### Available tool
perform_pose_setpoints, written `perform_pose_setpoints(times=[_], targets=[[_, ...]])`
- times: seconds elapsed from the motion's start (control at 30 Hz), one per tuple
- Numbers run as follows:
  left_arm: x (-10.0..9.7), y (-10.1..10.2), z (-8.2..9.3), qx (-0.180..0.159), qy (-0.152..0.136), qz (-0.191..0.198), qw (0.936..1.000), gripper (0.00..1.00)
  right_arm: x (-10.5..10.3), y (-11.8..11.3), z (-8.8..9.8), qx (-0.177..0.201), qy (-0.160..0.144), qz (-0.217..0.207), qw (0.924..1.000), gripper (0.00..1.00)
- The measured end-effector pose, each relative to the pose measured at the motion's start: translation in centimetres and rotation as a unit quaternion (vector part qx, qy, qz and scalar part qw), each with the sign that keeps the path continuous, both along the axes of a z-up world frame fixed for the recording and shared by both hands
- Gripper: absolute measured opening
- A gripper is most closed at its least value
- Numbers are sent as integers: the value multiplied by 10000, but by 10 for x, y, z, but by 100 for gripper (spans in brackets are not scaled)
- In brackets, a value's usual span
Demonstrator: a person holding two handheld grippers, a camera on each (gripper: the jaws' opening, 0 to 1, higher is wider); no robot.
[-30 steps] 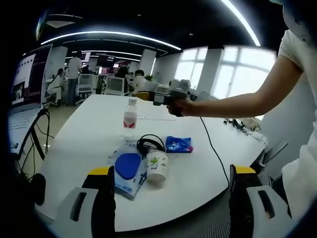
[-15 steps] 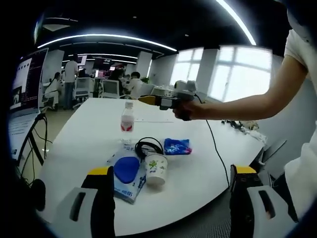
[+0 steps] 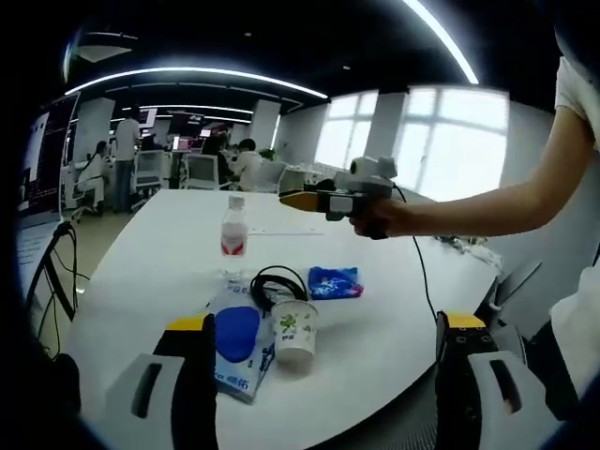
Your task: Arrange the tabletop items into an orderly group along one side of the table until the central work area is clear of visible clutter.
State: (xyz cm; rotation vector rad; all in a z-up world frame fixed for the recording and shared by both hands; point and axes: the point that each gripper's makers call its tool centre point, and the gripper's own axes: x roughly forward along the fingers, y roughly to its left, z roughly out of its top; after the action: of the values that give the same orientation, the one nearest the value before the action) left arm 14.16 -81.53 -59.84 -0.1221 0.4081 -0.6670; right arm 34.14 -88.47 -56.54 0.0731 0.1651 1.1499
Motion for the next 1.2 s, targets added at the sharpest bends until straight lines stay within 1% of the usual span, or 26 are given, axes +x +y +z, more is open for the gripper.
perform_pose_setpoints(times=[0.13,0.23,0.33,0.4,0.5,0.63,0.7,0.73,0.77,0.8,0.9,1.0,1.03,1.07,1.13,1.2], targets=[[3,-5,-4,-5,46,-57,10000,94,-5,-6,-5,-33,155,-57,9999,60],[6,-8,-7,8,87,-95,9999,94,-13,-8,-10,-52,259,-68,9996,60],[8,-8,-9,-2,119,-98,9999,94,-20,-9,-15,-91,350,-48,9993,60],[9,-7,-13,17,201,-87,9998,93,-23,-9,-17,-97,411,-63,9991,59],[9,-7,-16,45,230,-102,9997,93,-27,-10,-20,-63,606,-135,9980,58],[10,-5,-18,60,253,-127,9996,92,-37,-8,-25,-105,702,-56,9975,56],[12,-5,-19,53,273,-136,9995,92,-47,-8,-34,-188,1093,-8,9938,53],[13,-5,-19,51,281,-141,9995,91,-48,-7,-36,-200,1128,28,9934,53],[14,-5,-21,62,310,-144,9994,91,-49,-6,-38,-203,1044,18,9943,53],[14,-5,-21,66,319,-145,9994,91,-50,-6,-40,-231,1030,8,9944,52],[15,-6,-23,62,346,-135,9993,91,-54,-6,-44,-192,1193,-12,9927,50],[17,-5,-32,136,479,-92,9987,90,-60,-4,-49,-204,1241,-10,9921,50],[17,-1,-41,249,633,4,9977,90,-61,-4,-52,-200,1290,-20,9914,50],[18,0,-46,308,693,15,9971,89,-63,-4,-54,-202,1355,-10,9906,50],[20,0,-52,331,735,21,9967,89,-67,-5,-59,-247,1473,8,9888,49],[22,-2,-55,354,776,9,9964,89,-69,-5,-62,-255,1494,1,9885,49]])
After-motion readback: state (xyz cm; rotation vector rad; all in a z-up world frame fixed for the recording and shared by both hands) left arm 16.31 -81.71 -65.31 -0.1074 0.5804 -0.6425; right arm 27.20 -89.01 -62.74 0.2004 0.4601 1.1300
